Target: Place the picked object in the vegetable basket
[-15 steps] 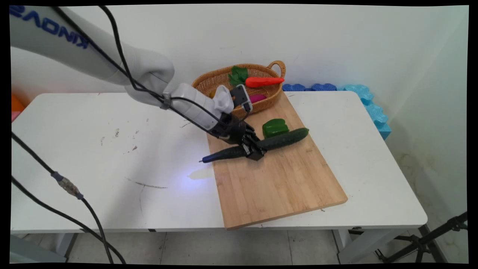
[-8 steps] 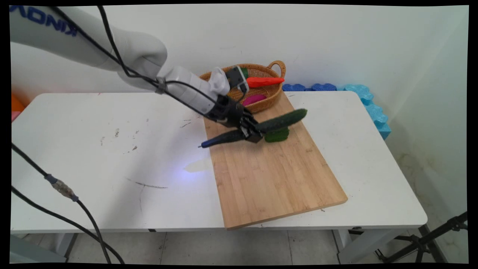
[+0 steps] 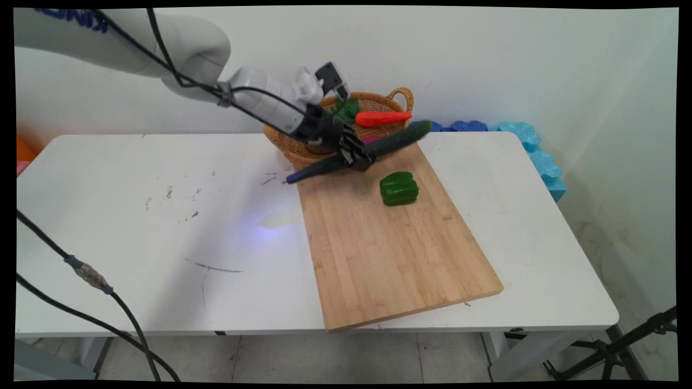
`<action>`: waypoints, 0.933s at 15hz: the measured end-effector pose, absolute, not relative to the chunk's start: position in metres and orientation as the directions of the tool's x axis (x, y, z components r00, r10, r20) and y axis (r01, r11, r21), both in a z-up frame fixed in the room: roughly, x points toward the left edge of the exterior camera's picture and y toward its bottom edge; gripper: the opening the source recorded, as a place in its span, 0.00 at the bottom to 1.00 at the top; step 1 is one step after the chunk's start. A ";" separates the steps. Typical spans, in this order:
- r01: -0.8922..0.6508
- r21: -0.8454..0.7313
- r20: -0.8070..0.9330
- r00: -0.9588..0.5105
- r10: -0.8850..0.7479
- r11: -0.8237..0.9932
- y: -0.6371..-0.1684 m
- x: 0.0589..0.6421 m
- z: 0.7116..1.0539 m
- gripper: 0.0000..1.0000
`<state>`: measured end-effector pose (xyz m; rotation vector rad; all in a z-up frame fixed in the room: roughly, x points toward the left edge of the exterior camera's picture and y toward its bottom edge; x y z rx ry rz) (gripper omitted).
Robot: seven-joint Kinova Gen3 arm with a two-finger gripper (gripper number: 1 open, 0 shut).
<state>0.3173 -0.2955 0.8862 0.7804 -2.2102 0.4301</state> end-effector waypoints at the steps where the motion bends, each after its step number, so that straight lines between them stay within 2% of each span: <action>1: -0.655 -0.071 0.741 -0.539 -0.399 0.753 -0.300 0.321 0.888 0.00; 6: -0.703 -0.122 0.744 -0.531 -0.404 0.700 -0.333 0.349 0.895 0.00; 14: -0.756 -0.149 0.733 -0.518 -0.442 0.638 -0.371 0.378 0.881 0.00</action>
